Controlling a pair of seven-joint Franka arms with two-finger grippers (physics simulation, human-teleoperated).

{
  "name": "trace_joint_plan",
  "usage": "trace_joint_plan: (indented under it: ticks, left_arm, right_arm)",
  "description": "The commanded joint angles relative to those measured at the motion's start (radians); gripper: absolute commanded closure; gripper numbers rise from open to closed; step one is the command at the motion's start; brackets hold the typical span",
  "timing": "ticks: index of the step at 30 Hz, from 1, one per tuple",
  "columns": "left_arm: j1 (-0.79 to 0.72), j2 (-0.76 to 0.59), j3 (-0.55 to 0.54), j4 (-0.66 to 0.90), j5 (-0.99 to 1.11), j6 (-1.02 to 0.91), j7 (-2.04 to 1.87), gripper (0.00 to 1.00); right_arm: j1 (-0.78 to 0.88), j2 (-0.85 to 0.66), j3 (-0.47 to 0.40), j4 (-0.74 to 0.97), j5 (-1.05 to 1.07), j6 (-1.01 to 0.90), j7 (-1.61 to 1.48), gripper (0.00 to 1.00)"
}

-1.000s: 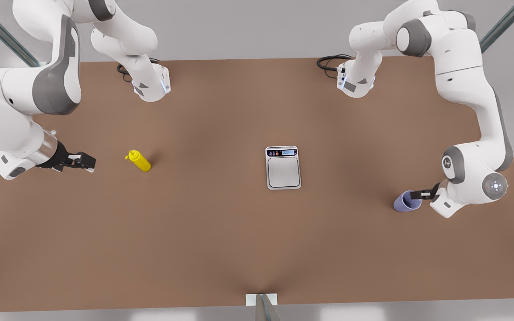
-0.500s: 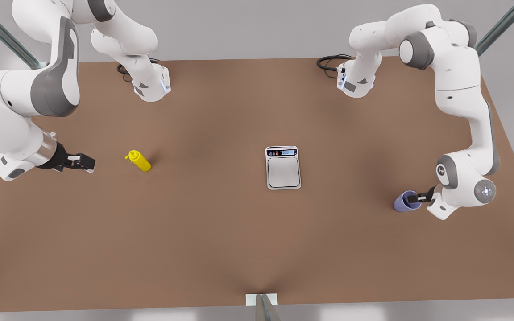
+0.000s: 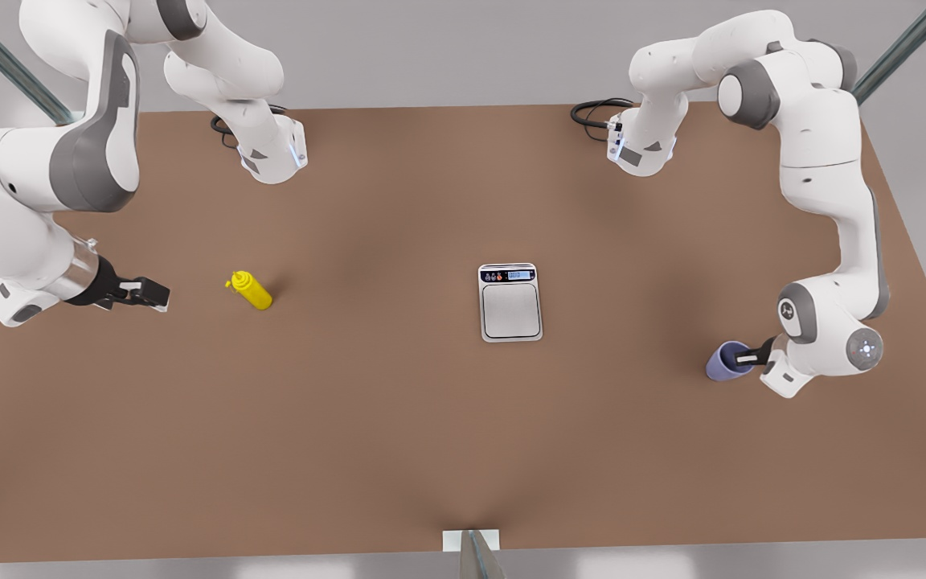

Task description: Move cup to the weight, pick up sauce bottle, pour sauce

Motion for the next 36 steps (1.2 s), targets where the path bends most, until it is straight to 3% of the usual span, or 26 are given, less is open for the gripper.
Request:
trace_joint_plan:
  ticks: [1,4,7,9,11,13,14,15,16,19,22,30,36]
  left_arm:
    - [0.000,-0.002,-0.003,0.000,-0.011,0.000,0.000,0.79]
    - [-0.009,-0.016,-0.017,0.009,-0.011,0.001,-0.034,0.79]
    - [-0.112,-0.060,-0.015,0.018,-0.011,-0.054,-0.210,0.79]
    - [-0.181,-0.077,-0.017,0.043,-0.013,-0.119,-0.319,0.79]
    - [-0.189,-0.077,-0.017,0.041,-0.013,-0.119,-0.330,0.79]
    - [-0.205,-0.079,-0.017,0.041,-0.037,-0.119,-0.336,0.79]
    - [-0.210,-0.083,-0.017,0.041,-0.048,-0.119,-0.333,0.79]
    - [-0.239,-0.092,-0.017,0.040,-0.051,-0.111,-0.330,0.79]
    - [-0.285,-0.097,-0.017,0.037,-0.051,-0.106,-0.333,0.79]
    - [-0.426,-0.098,-0.017,0.043,-0.051,-0.119,-0.405,0.79]
    - [-0.485,-0.100,-0.074,0.043,-0.051,-0.125,-0.543,0.79]
    - [-0.569,-0.102,-0.212,0.046,-0.092,-0.137,-0.792,0.79]
    - [-0.569,-0.118,-0.230,-0.035,-0.093,-0.096,-0.795,0.79]
  right_arm:
    - [-0.002,0.000,0.000,0.000,0.002,0.000,0.000,0.00]
    - [-0.009,0.002,0.000,0.001,0.007,0.000,0.000,0.00]
    - [-0.012,0.008,-0.003,0.001,0.039,-0.002,0.020,0.00]
    - [-0.034,0.020,-0.017,0.000,0.151,-0.006,0.231,0.00]
    - [-0.040,0.037,-0.118,-0.011,0.352,-0.057,0.497,0.00]
    - [-0.063,0.040,-0.158,-0.049,0.507,-0.069,0.816,0.00]
    - [-0.103,0.051,-0.182,-0.100,0.614,-0.077,0.934,0.00]
    - [-0.109,0.049,-0.308,-0.250,0.821,-0.081,0.974,0.00]
    - [-0.109,0.049,-0.380,-0.379,0.942,-0.101,0.965,0.00]
    - [-0.118,0.049,-0.497,-0.707,1.120,-0.146,0.753,0.00]
    - [-0.166,0.075,-0.500,-0.867,1.157,-0.166,0.526,0.00]
    - [-0.308,0.390,-0.445,-0.769,1.194,-0.295,0.353,0.00]
    - [-0.315,0.434,-0.347,-0.755,1.183,-0.296,0.308,0.00]
